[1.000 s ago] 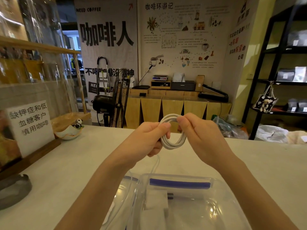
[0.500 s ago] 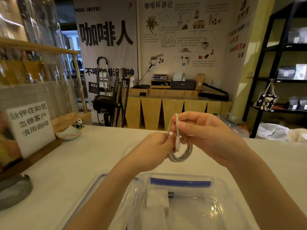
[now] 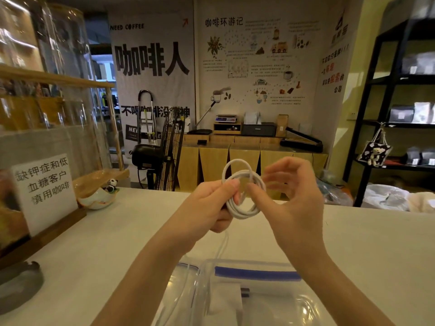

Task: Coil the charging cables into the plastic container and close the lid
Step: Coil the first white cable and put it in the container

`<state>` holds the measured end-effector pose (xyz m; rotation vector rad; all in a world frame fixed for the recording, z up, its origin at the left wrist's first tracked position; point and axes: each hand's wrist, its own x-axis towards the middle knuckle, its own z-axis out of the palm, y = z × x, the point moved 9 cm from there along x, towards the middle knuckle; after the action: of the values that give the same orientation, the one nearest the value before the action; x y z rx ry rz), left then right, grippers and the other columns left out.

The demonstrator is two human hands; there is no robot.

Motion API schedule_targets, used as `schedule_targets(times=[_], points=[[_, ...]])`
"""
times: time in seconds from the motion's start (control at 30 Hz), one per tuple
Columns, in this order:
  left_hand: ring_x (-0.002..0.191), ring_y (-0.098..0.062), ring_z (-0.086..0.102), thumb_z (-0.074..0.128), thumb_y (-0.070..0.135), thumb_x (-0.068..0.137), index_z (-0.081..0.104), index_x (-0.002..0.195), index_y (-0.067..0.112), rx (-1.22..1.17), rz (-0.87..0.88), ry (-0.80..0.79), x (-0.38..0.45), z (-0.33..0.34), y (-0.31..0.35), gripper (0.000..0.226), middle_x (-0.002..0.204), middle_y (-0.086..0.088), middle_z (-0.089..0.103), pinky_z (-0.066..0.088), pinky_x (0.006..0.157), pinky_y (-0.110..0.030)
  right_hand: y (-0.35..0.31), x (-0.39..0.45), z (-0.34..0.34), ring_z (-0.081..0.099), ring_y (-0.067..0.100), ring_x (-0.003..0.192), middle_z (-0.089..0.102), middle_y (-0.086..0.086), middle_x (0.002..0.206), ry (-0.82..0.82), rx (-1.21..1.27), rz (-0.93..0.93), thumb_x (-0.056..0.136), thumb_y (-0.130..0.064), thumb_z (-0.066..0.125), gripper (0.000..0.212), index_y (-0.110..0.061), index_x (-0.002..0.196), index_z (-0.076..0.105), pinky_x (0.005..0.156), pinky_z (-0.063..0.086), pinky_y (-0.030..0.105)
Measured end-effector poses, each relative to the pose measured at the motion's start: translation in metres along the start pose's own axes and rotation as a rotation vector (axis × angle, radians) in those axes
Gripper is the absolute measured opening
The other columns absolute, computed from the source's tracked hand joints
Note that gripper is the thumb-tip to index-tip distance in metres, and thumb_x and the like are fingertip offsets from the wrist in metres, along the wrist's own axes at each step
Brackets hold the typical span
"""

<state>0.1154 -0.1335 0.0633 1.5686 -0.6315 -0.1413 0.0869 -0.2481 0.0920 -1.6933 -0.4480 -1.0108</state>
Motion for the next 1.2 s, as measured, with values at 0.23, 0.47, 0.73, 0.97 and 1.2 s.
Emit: schedule_targets(times=[0.23, 0.47, 0.73, 0.97, 1.2], points=[[0.039, -0.008, 0.023, 0.042, 0.034, 0.08, 0.047, 0.059, 0.014, -0.094, 0.08, 0.002, 0.0, 0.007, 0.002, 0.03, 0.049, 0.001, 0.034, 0.018, 0.038, -0.019, 0.017, -0.008, 0.034, 0.059, 0.003, 0.074, 0.064, -0.017, 0.075, -0.378, 0.293, 0.256, 0.092, -0.019, 0.044, 0.018, -0.03, 0.093, 0.059, 0.066, 0.049, 0.013], [0.031, -0.004, 0.024, 0.042, 0.032, 0.085, 0.049, 0.053, 0.016, -0.232, -0.023, 0.036, 0.001, -0.005, 0.001, 0.036, 0.036, 0.01, 0.032, 0.019, 0.035, -0.016, 0.015, 0.001, 0.018, 0.04, 0.003, 0.045, 0.049, -0.012, 0.049, -0.265, 0.201, 0.223, 0.08, -0.047, 0.036, 0.033, -0.02, 0.075, 0.055, 0.043, 0.033, 0.01], [0.032, -0.005, 0.024, 0.04, 0.033, 0.09, 0.051, 0.053, 0.016, -0.235, -0.089, 0.098, -0.003, -0.014, -0.001, 0.042, 0.037, 0.008, 0.03, 0.02, 0.035, -0.016, 0.023, -0.005, 0.014, 0.03, 0.004, 0.033, 0.04, -0.009, 0.038, -0.529, 0.237, 0.563, 0.09, -0.027, 0.045, 0.024, -0.012, 0.076, 0.057, 0.033, 0.028, 0.015], [0.036, -0.008, 0.035, 0.037, 0.034, 0.094, 0.051, 0.063, 0.014, 0.071, -0.337, 0.023, -0.001, 0.031, -0.041, 0.04, 0.042, 0.003, 0.041, 0.031, 0.037, -0.015, 0.055, -0.036, -0.016, 0.064, 0.015, 0.072, 0.071, -0.002, 0.065, -0.58, -0.058, 0.745, 0.088, -0.04, 0.046, 0.03, -0.02, 0.079, 0.067, 0.07, 0.05, 0.028], [0.049, -0.01, 0.05, 0.036, 0.035, 0.095, 0.058, 0.073, 0.013, 0.512, -0.544, -0.161, -0.001, 0.065, -0.087, 0.038, 0.058, -0.001, 0.057, 0.041, 0.051, -0.02, 0.073, -0.072, -0.048, 0.07, 0.019, 0.072, 0.071, 0.007, 0.082, -0.668, -0.268, 0.856, 0.084, -0.019, 0.06, 0.017, -0.013, 0.099, 0.058, 0.064, 0.058, 0.028]])
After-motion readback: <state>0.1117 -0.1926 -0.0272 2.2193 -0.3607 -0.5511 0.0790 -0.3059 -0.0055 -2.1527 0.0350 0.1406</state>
